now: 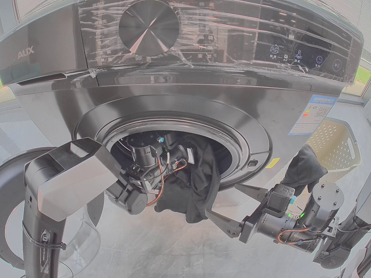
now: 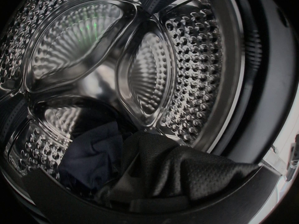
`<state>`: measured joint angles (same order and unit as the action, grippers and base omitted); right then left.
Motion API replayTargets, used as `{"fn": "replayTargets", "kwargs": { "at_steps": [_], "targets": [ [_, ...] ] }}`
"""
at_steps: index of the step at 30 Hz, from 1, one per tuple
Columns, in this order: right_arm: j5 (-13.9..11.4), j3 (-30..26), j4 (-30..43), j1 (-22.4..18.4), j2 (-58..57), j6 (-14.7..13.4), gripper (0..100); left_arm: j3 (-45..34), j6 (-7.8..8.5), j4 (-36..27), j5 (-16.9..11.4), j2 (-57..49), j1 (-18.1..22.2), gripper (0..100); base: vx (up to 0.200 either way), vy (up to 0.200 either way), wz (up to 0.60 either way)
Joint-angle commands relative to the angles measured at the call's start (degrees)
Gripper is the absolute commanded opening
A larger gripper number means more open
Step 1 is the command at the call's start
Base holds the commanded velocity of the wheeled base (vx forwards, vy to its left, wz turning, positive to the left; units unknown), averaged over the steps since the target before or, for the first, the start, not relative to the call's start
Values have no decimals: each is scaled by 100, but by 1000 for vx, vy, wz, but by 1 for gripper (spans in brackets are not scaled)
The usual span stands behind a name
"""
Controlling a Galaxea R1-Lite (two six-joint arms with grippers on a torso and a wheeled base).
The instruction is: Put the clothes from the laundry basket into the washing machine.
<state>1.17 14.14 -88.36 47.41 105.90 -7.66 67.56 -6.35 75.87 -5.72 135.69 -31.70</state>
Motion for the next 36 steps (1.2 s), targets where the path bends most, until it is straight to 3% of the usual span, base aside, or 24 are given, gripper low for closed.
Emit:
{"fn": "replayTargets", "kwargs": {
  "at_steps": [1, 4, 8, 15, 16, 21, 28, 36],
  "targets": [
    [-3, 10, 3, 5, 36, 1, 100, 1778, -15, -829, 457, 739, 225, 0, 0, 0, 0],
    [-3, 19, -6, -4, 36, 1, 100, 2525, -77, -1294, 756, 924, 392, 0, 0, 0, 0],
    [-3, 54, -6, -4, 36, 1, 100, 3123, -235, -1743, 923, 959, 498, 0, 0, 0, 0],
    [-3, 54, -6, -4, 45, 1, 100, 3237, -367, -1831, 1090, 985, 515, 0, 0, 0, 0],
    [-3, 54, -6, -4, 45, 1, 100, 3211, -367, -1831, 1090, 977, 515, 100, 0, 0, 0],
    [-3, 54, -6, -4, 45, 1, 100, 2930, -420, -1857, 1090, 897, 463, 100, 0, 0, 0],
    [-3, 45, -6, -4, 45, 1, 100, 1409, -411, -2077, 976, 247, 208, 100, 0, 0, 0],
    [-3, 54, -6, 5, 45, 1, 100, 460, -297, -2270, 440, -78, -144, 100, 0, 0, 0]
  ]
}}
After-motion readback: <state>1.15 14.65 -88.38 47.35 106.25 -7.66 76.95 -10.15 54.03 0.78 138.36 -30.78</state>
